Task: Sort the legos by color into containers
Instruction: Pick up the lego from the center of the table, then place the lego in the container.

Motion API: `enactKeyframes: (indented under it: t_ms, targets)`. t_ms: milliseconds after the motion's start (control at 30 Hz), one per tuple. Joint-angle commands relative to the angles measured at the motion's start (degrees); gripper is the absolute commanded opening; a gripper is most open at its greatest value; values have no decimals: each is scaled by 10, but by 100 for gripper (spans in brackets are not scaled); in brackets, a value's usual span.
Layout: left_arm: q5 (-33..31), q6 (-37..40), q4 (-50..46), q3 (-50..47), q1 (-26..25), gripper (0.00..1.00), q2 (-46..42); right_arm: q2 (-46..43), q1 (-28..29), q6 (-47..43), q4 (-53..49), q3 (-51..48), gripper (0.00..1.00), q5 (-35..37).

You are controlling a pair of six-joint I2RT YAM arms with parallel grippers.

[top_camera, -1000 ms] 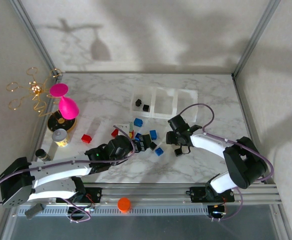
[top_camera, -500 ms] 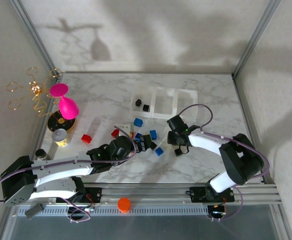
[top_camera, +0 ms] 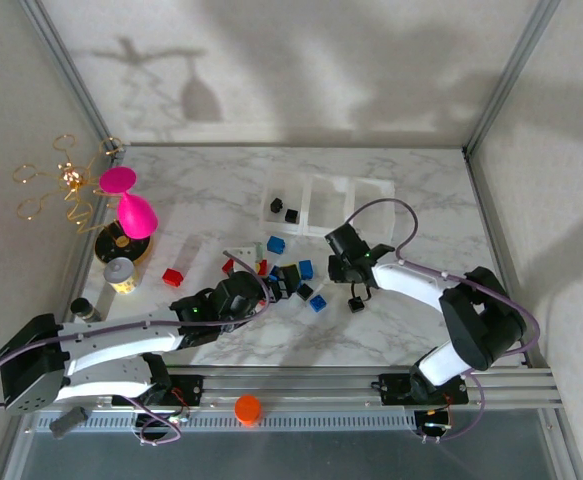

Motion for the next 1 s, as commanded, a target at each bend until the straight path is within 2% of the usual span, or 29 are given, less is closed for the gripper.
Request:
enactKeyframes:
  t_ms: [0, 200, 500, 567, 667, 767, 900, 967]
  targets:
    - [-32, -8, -22, 19, -2, 100, -16, -11, 9, -24, -6, 48, 32, 16]
    - [-41, -5, -54, 41, 14, 100, -24, 32, 26, -56, 25, 134, 32, 15]
    - [-28, 19, -77, 66, 53, 100, -29, 146, 26, -109, 84, 285, 34, 2]
    - [-28, 25, -67, 61, 65, 100, -34, 182, 25, -121, 99, 317, 35, 13]
    - [21, 20, -27, 47, 103, 100, -44, 243, 23, -132, 85, 390, 35, 40]
    - [22, 27, -21, 49, 116, 100, -40, 294, 20, -138, 96, 440, 35, 50]
    - [26, 35, -31, 62, 130, 100, -28, 357, 15, -145, 80, 505, 41, 69]
    - [26, 38, -27, 63, 133, 100, -25, 381, 14, -146, 61, 540, 49, 75]
